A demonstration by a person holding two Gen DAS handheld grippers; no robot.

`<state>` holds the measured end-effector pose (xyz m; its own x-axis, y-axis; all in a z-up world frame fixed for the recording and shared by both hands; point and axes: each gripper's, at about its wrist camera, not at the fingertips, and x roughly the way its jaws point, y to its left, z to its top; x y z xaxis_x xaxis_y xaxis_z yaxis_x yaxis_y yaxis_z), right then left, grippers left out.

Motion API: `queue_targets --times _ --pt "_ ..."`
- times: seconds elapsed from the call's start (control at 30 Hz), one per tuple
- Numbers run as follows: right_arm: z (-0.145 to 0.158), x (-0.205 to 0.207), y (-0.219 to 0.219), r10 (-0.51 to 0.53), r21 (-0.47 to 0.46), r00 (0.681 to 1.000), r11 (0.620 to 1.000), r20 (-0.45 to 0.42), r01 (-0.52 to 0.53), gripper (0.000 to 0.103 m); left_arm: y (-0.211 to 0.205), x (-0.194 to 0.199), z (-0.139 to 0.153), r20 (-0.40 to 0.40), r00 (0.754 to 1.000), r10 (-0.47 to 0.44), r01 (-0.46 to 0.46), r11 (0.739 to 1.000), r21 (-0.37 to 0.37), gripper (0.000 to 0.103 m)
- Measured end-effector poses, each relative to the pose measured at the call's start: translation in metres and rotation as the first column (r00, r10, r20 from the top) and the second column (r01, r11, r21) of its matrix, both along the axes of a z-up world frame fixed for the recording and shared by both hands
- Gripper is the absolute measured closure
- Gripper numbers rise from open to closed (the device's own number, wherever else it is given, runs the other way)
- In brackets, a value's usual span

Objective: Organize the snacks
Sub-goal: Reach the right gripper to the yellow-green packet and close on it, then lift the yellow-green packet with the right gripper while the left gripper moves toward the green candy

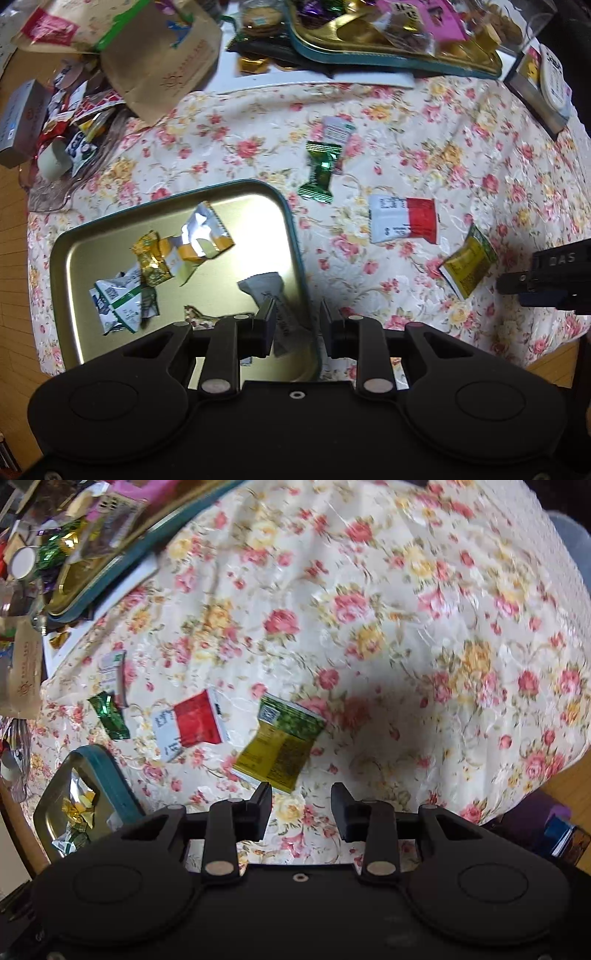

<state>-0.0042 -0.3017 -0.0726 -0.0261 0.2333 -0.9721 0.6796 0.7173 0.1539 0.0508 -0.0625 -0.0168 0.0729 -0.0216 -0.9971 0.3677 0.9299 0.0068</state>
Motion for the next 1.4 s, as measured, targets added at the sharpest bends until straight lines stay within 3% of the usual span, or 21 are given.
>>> queue_targets --times 0.27,0.6,1.07,1.17,1.27,1.4 --pt "-0.02 0.002 0.002 -0.117 0.098 0.993 0.988 0.004 0.116 0.064 -0.008 0.0 0.001 -0.007 1.0 -0.008 0.008 1.0 -0.008 0.067" --pt "-0.027 0.004 -0.008 -0.277 0.091 0.961 0.957 0.01 0.275 0.064 0.007 -0.001 0.01 -0.012 1.0 0.013 -0.014 0.999 -0.051 0.067" --pt "-0.042 0.024 0.009 -0.234 -0.025 0.971 0.972 -0.041 0.233 0.064 0.031 0.002 0.019 -0.016 0.998 0.067 -0.069 0.993 -0.099 0.067" --pt "-0.041 0.033 0.017 -0.189 -0.039 0.981 0.982 -0.04 0.187 0.073 0.032 0.003 0.018 -0.024 0.997 0.075 -0.077 0.992 -0.1 0.067" --pt "-0.037 0.041 0.026 -0.122 -0.04 0.992 0.992 -0.009 0.122 0.1 0.032 0.005 0.017 -0.03 0.996 0.085 -0.088 0.991 -0.1 0.067" --pt "-0.033 0.04 0.025 -0.107 -0.036 0.994 0.994 0.006 0.107 0.097 0.03 0.008 0.015 -0.033 0.994 0.101 -0.103 0.99 -0.095 0.067"
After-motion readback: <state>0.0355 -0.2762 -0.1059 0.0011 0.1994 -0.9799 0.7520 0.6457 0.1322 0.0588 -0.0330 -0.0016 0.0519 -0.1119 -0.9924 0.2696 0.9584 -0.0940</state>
